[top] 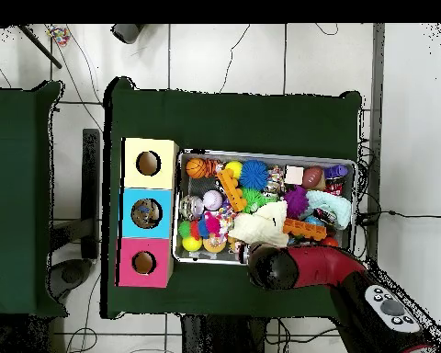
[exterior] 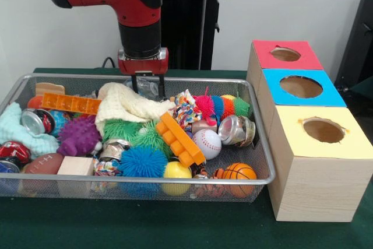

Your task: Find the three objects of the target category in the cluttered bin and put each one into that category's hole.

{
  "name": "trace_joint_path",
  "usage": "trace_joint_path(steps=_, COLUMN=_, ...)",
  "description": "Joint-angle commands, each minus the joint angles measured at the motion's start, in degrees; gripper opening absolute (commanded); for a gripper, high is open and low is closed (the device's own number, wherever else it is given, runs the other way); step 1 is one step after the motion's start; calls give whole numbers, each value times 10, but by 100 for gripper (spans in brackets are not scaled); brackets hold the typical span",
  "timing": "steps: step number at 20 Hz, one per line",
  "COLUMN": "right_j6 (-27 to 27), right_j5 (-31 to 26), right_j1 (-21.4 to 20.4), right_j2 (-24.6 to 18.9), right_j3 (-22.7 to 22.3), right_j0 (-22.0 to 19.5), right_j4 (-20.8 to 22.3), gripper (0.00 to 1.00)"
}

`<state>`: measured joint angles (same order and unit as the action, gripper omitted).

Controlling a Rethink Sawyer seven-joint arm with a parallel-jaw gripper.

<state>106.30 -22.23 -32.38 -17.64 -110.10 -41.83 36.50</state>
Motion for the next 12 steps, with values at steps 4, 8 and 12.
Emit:
trace_joint_path(steps=4, right_j6=-11, right_j5=24, right_j1=-23, right_j2=6, right_j3=6, right_j0=-8, right_j4=52, gripper=0)
trace_joint_path(steps=8, right_j6=-5, right_j5=35, right_j1=-32, right_j2=2, right_j3=-23, right_j0=-11, right_j4=55, gripper=0)
trace_joint_path(steps=12, right_j6=26, right_j5=58, right_j1=-42, right_j2=18, right_j3=-41, right_j0=6, right_j4=62, gripper=0)
